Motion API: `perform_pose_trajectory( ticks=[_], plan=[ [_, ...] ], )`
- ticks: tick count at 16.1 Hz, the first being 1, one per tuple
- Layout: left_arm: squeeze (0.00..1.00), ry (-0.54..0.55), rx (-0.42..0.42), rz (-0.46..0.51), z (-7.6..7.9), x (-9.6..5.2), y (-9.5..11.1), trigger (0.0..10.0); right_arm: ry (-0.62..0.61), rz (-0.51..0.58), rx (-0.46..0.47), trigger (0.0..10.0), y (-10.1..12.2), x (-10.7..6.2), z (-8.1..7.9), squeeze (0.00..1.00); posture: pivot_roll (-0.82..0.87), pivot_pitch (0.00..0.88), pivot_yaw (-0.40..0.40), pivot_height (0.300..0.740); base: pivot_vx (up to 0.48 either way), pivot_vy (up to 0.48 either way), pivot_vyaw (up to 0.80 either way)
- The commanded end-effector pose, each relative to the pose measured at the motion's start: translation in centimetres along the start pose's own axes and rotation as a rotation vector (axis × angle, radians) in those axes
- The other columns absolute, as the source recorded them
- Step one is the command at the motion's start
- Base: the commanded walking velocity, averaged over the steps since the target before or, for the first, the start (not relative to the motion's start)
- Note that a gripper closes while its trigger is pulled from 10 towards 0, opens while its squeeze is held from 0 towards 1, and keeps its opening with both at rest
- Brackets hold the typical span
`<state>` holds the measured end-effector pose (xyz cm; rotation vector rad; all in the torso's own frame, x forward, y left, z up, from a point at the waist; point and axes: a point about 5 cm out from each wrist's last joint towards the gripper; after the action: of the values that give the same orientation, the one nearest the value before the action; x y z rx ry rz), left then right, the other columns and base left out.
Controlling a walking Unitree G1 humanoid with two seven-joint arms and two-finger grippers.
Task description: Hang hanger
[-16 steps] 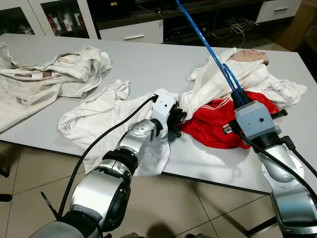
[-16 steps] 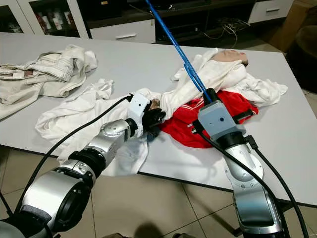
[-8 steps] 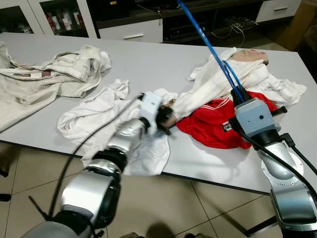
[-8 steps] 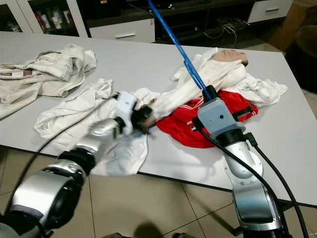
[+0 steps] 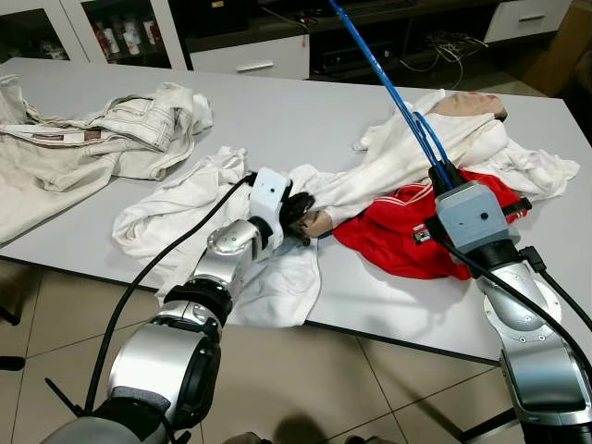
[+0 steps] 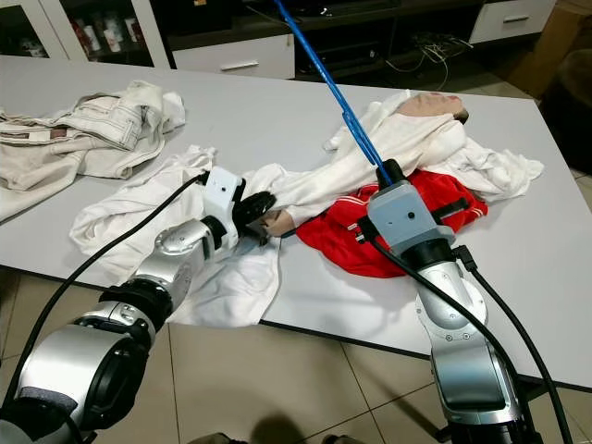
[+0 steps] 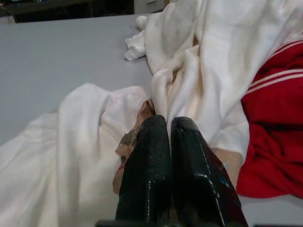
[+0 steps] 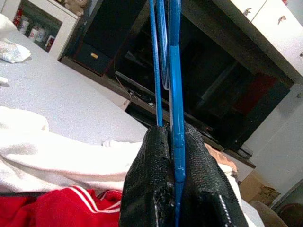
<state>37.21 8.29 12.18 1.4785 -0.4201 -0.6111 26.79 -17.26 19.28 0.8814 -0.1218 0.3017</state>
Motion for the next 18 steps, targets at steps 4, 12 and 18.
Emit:
perform_pose_trajectory(
  ticks=[4, 12, 18],
  plan=[
    [0.0, -0.04, 0.035, 0.002, 0.2, -0.2, -0.2, 0.0, -0.012, 0.017, 0.001, 10.0, 0.2, 0.1, 0.2, 0.0, -0.07, 0.039, 0.062, 0.723, 0.0, 0.0, 0.0],
    [0.0, 0.1, 0.11, 0.382, -5.8, -4.2, 7.0, 0.0, 0.0, 0.021, 0.0, 10.0, 0.1, 0.4, 0.2, 0.0, -0.05, 0.034, 0.041, 0.723, 0.0, 0.0, 0.0],
    [0.0, 0.254, 0.172, 0.513, -10.6, -9.4, 10.8, 0.0, 0.02, 0.028, 0.002, 10.0, 0.1, 0.9, -0.2, 0.0, -0.02, 0.032, 0.027, 0.723, 0.0, 0.0, 0.0]
  ],
)
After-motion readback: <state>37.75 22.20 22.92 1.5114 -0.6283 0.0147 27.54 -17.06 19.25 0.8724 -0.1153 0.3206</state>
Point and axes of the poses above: a point about 5 cm out from each wrist's last joint towards the gripper, its own x axis pointing out of the wrist towards the gripper, its own y axis along the axis of the wrist's last joint, z = x × y, and after that the axes turned 4 degrees about -x, right-handed
